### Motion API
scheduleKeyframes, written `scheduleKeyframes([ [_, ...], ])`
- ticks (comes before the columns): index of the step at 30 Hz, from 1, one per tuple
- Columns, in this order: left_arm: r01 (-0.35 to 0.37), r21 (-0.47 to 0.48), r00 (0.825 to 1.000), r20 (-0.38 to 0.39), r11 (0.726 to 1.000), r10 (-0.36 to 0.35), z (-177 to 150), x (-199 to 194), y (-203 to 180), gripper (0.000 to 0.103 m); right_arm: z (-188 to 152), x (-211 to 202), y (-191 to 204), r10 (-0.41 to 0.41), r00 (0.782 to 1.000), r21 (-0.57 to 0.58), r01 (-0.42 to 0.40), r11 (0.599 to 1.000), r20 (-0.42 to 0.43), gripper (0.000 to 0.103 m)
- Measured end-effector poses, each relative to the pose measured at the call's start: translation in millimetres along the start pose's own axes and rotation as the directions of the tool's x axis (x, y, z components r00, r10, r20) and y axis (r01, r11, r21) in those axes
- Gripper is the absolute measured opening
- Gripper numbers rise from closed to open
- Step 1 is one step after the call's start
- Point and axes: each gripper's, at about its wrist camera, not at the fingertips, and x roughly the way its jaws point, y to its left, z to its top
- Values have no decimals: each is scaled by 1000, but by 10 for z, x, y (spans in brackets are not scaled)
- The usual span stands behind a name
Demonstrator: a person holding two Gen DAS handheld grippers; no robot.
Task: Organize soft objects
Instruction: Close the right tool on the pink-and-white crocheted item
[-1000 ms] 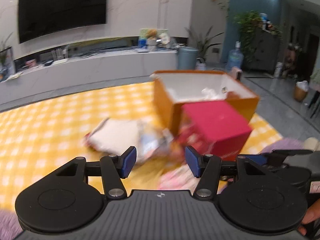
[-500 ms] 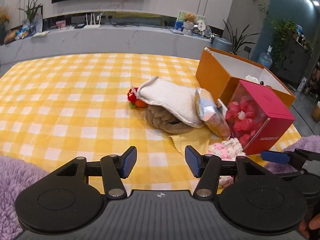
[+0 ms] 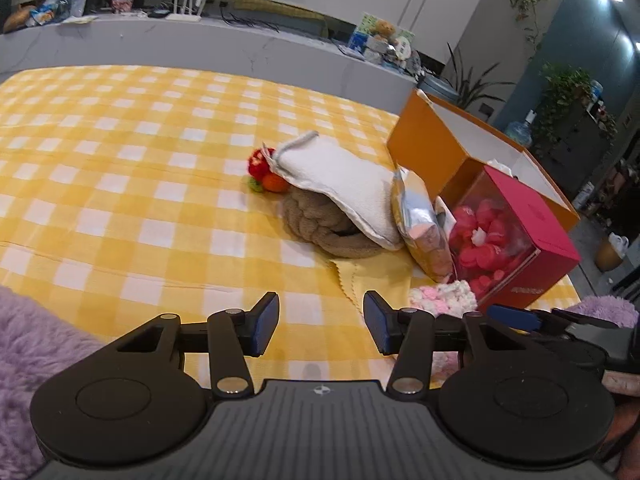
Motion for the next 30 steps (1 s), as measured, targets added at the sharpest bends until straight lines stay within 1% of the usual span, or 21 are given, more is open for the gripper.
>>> scheduleKeyframes([
  [2,11,7,1000,-15,1000,-10,-5,44,-28,57,-5,38,-4,19,1000,11,-19,1000,-16,76],
  [5,26,24,999,-40,999,-25,-16,99,-81,57,-37,70,20,34,999,-2,-34,999,-24,73],
  [6,32,32,998,-47,999,-30,-23,116,-99,57,-44,75,14,46,999,1,-46,999,-26,65],
  [8,38,53,998,-60,998,-35,-36,141,-141,57,-57,85,1,63,998,11,-63,998,-28,60],
  [9,41,63,997,-64,997,-37,-42,147,-160,57,-63,77,2,63,998,7,-63,998,-23,53],
  [10,46,71,997,-68,996,-41,-46,152,-177,57,-69,62,12,62,998,-2,-62,998,-15,50],
  [11,51,79,996,-72,996,-45,-52,156,-196,57,-76,36,24,61,998,-13,-61,998,-4,39],
  [12,57,87,996,-75,995,-51,-58,159,-219,57,-81,-8,35,53,998,-25,-53,998,15,10],
  [14,71,109,995,-74,991,-63,-70,157,-273,57,-84,-92,48,14,999,-43,-12,999,39,11],
  [16,83,137,994,-78,987,-73,-79,177,-340,57,-91,-140,-16,1,999,-12,-1,1000,43,11],
  [18,86,172,994,-87,981,-72,-82,220,-423,57,-83,-181,-89,-30,998,25,29,999,49,10],
  [20,73,207,994,-95,976,-54,-79,289,-506,57,-79,-201,-105,-41,998,23,40,999,52,9],
  [22,46,250,994,-104,967,-21,-75,380,-590,58,-85,-145,-76,-51,998,1,51,999,27,10],
  [24,18,284,994,-106,959,13,-65,465,-650,58,-81,-84,-97,-69,998,8,69,998,5,15],
  [26,3,306,993,-117,952,35,-67,542,-686,59,-80,-76,-149,-44,999,38,44,998,15,19],
  [27,7,309,991,-127,951,34,-69,565,-690,59,-85,-76,-161,-33,999,43,32,999,18,27],
  [28,12,310,990,-140,951,33,-69,590,-693,56,-95,-72,-160,-16,1000,41,16,999,16,33],
  [30,-13,298,984,-167,955,66,-64,653,-670,56,-109,-33,-127,-20,1000,17,20,1000,-2,41],
])
